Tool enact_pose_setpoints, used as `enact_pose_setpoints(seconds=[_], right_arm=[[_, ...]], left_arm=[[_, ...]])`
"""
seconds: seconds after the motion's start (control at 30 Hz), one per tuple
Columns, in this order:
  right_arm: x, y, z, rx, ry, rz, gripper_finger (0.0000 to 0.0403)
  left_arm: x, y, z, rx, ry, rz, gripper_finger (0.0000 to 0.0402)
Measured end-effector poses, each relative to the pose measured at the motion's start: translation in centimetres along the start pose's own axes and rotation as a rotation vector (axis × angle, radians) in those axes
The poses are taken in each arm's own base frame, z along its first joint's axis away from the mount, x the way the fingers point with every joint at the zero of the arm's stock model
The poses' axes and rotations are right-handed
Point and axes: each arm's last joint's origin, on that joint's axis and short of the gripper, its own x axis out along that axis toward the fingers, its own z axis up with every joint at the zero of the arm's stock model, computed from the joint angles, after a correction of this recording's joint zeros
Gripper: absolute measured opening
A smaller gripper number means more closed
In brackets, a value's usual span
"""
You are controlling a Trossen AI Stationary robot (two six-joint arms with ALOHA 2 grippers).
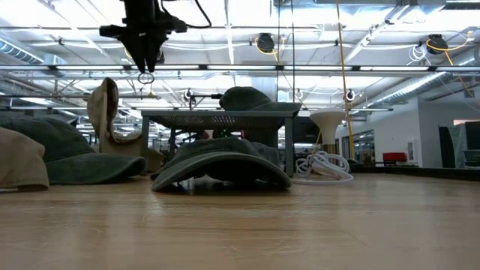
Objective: Pick & Place hat
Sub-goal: Put the right brown cap on the shelf
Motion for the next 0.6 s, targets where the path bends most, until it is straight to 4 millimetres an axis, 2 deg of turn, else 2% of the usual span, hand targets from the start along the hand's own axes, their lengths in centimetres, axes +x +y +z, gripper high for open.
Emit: enact_pose_setpoints(seconds=[0.13, 0.4, 0.53, 0.6], right_arm=[[0.0, 0.0, 0.0, 0.000, 0.000, 0.000, 0.0171], [0.0, 0.0, 0.0, 0.052, -0.001, 0.000, 0.0171], [0.0, 0.0, 0.0, 0.052, -0.001, 0.000, 0.0171], [0.0, 0.0, 0.0, 0.048, -0.001, 0.000, 0.0171]], left_arm=[[-1.0, -1.4, -2.7, -0.007, 0.022, -0.010, 0.0093], [-2.8, -3.0, -8.3, -0.122, 0.032, 0.016, 0.0096], [-3.1, -3.3, -10.0, -0.173, -0.014, 0.008, 0.0129], [-2.5, -3.2, -10.8, -0.203, -0.024, 0.035, 0.0155]])
